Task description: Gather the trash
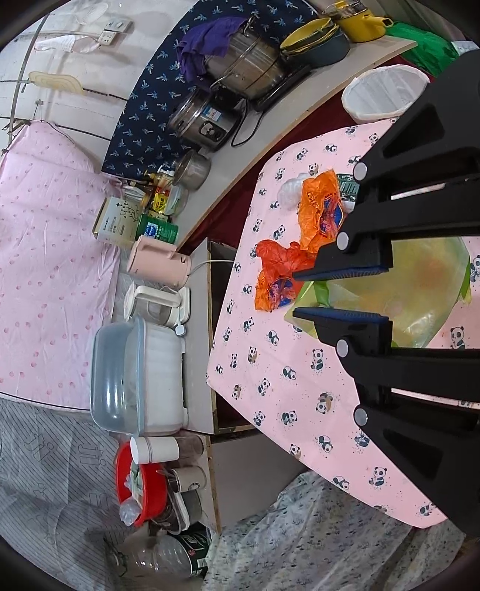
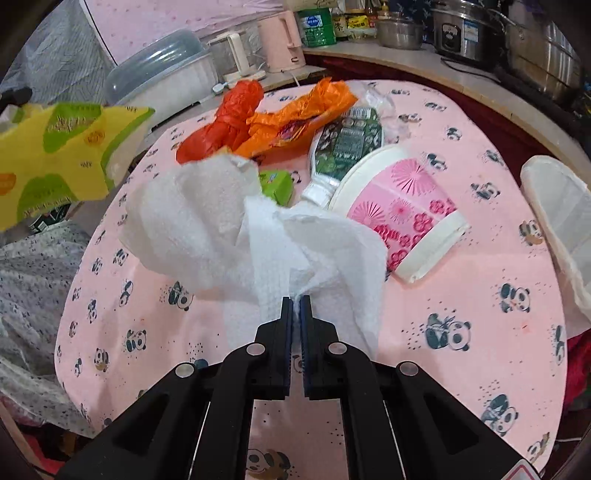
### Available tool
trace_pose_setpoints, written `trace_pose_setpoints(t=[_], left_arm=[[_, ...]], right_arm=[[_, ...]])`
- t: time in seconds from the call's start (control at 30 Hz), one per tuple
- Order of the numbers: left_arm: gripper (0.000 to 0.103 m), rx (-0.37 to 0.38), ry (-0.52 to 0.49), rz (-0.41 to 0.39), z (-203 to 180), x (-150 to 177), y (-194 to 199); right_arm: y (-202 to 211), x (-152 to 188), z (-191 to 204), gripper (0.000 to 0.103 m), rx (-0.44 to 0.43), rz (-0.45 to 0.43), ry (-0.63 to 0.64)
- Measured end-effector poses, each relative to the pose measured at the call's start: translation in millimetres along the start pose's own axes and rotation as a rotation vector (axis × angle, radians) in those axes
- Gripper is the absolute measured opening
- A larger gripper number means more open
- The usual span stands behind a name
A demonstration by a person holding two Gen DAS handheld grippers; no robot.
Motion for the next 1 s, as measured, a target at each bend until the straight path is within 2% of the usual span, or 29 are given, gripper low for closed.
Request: trace_pose_setpoints(t=[0.2, 0.4, 0.7, 0.83, 1.0], left_arm=[[0.014, 0.059, -0.06, -0.018, -42.5, -6.2, 6.9], [0.014, 0.144, -0.142, -0.005, -117.6, -0.9, 0.9], [0.014, 0.283, -0.287, 0.028, -255.4, 20.8, -25.9], [0.014, 0.348, -0.348, 0.043, -316.1, 33.2, -41.4], [0.014, 0.447, -0.405, 0.104, -382.5, 56.9, -62.0]], right_arm=[[48.0, -35.3, -20.0, 0.004, 0.019, -0.123, -0.04], [96.9, -64.7, -64.8, 0.004, 0.057, -0.242, -0.097], [147.8, -87.9, -181.2, 0.004, 0.197, -0.358, -0.234], [153.5, -89.4, -234.5, 0.004, 0.264, -0.373, -0.308], [150.4, -90.7, -284.2, 0.004, 0.341, -0.37, -0.376]])
Point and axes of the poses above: each gripper's, at about its wrist camera, not at the fingertips, and y roughly against the way its jaws point, z to its left, x to its underside, the point moved 8 cm from there along -y, roughly the way its jaws point, and after that the axes turned 9 degrees about -y, right-handed, at the moved point
